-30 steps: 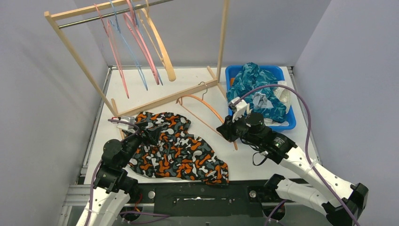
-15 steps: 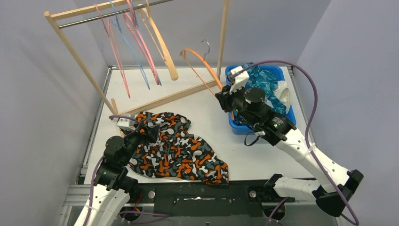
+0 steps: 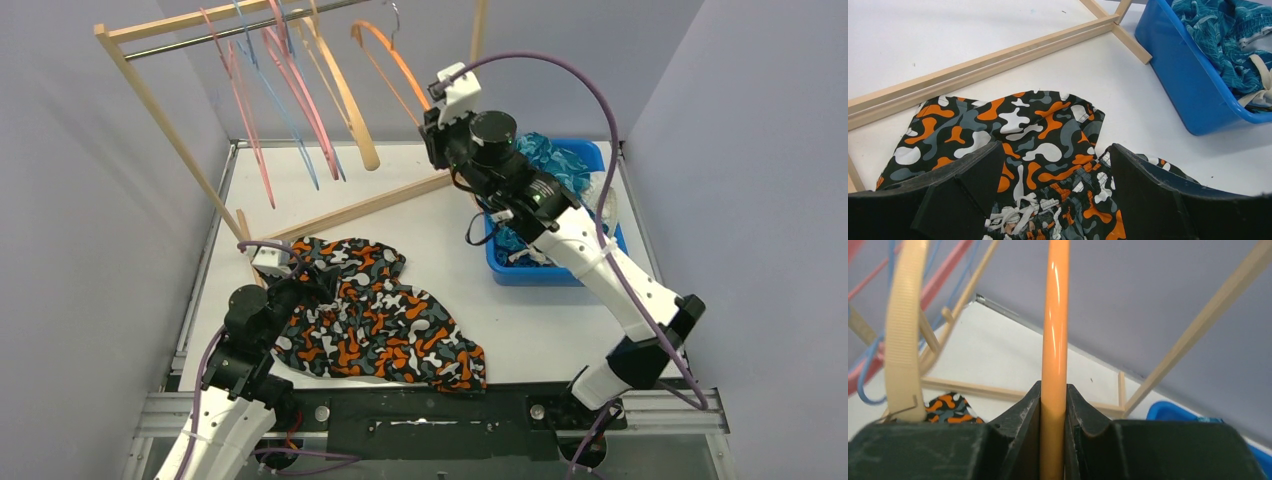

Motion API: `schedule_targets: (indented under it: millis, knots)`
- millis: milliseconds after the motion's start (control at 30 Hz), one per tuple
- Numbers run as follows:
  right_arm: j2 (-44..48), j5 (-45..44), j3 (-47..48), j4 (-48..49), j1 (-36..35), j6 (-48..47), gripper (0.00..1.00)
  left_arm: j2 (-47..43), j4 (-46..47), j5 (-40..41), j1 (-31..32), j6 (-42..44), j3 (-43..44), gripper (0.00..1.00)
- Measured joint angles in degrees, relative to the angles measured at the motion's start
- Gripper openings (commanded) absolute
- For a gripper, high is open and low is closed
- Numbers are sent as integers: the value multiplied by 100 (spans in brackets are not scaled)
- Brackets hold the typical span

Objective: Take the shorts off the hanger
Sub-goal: Place the hanger on the clothes rod.

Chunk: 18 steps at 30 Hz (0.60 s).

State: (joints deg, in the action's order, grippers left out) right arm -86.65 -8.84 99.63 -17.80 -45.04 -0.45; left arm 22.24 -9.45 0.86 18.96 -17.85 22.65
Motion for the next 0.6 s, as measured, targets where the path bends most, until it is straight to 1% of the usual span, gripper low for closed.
schedule_targets:
  millis: [233, 433, 533, 600]
  knots:
    - [-1403, 20, 2319, -643, -125, -352, 0, 9, -9, 0, 0, 11, 2, 77]
    - [-2192, 103, 3436, -1241, -122, -391, 0, 7, -22, 0, 0, 13, 2, 77]
    - [-2455, 142, 3816, -1412, -118, -435, 0, 7, -22, 0, 0, 13, 2, 77]
    - [-2485, 160, 3899, -1484, -114, -472, 0, 7, -24, 0, 0, 13, 2, 77]
